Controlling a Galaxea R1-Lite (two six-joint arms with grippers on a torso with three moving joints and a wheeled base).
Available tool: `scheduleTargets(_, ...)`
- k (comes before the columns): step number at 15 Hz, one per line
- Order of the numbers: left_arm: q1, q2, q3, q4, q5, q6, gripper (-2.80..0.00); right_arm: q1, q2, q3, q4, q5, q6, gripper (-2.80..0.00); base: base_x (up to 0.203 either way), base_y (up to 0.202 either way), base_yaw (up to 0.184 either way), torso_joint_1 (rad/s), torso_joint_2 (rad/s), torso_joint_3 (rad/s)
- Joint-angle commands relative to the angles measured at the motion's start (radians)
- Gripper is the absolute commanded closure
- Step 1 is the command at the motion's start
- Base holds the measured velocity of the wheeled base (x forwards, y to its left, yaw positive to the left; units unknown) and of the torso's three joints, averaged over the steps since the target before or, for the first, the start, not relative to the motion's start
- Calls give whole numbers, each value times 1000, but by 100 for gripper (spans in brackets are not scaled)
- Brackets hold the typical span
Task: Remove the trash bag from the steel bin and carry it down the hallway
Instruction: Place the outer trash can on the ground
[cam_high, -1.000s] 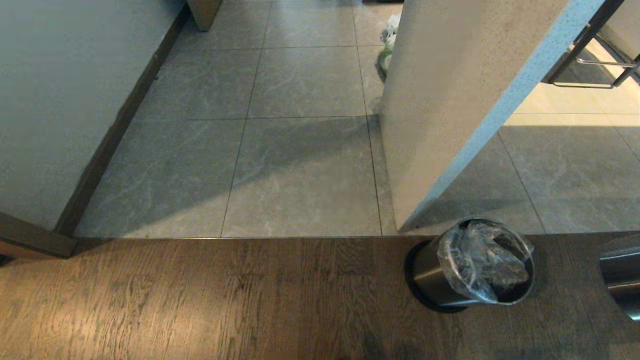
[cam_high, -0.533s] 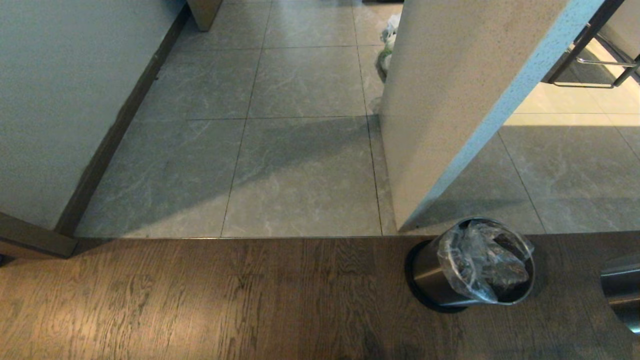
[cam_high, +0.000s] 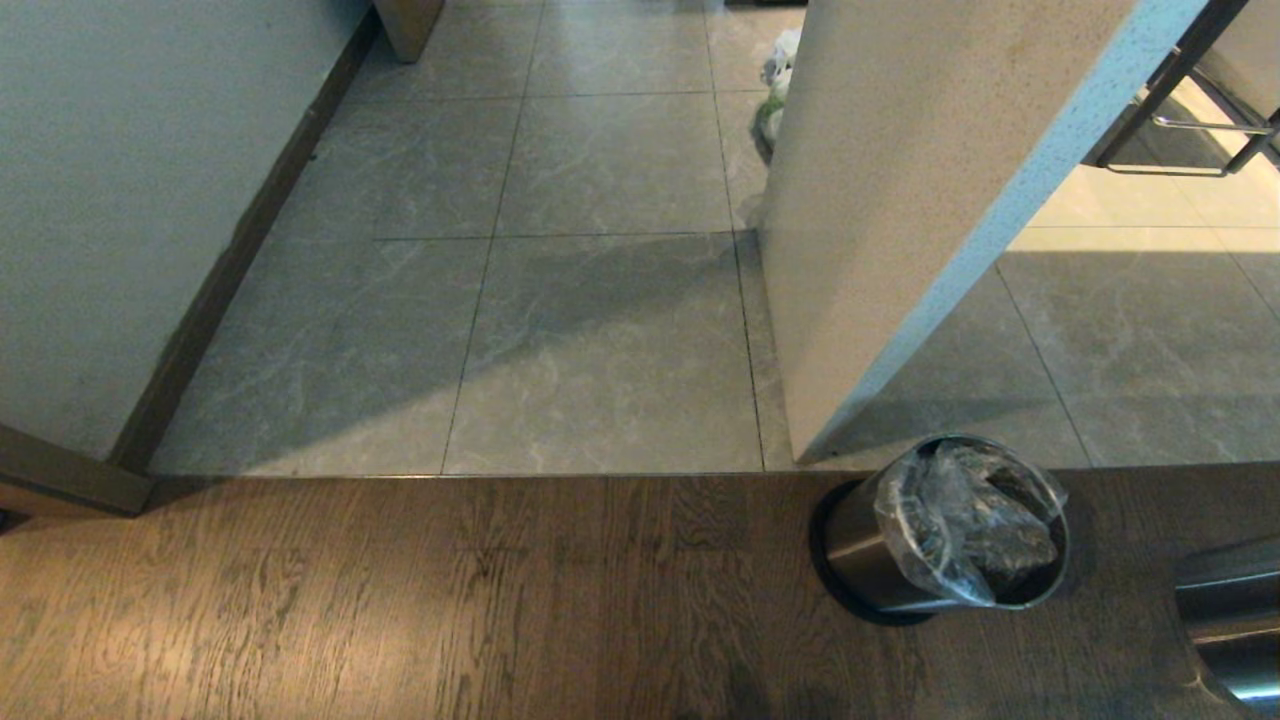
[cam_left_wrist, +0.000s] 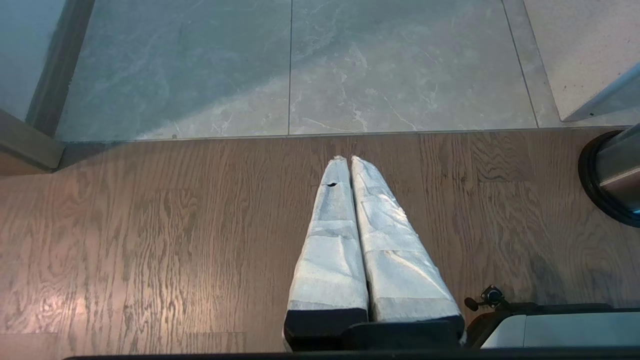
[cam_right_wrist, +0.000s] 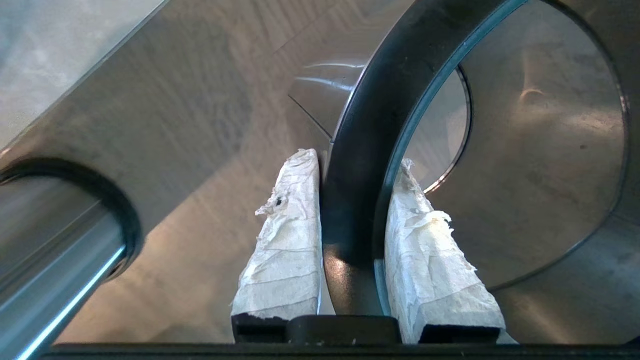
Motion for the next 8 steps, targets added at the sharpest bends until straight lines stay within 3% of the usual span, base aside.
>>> scheduleTargets(1,0,0,0,0,1,0,0,0,44,0,-35,4,-3,0,0,0,0,0,0,0)
scheduleTargets(8,0,0,0,0,0,0,0,1,110,0,-143,3,-22,0,0,0,0,0,0,0)
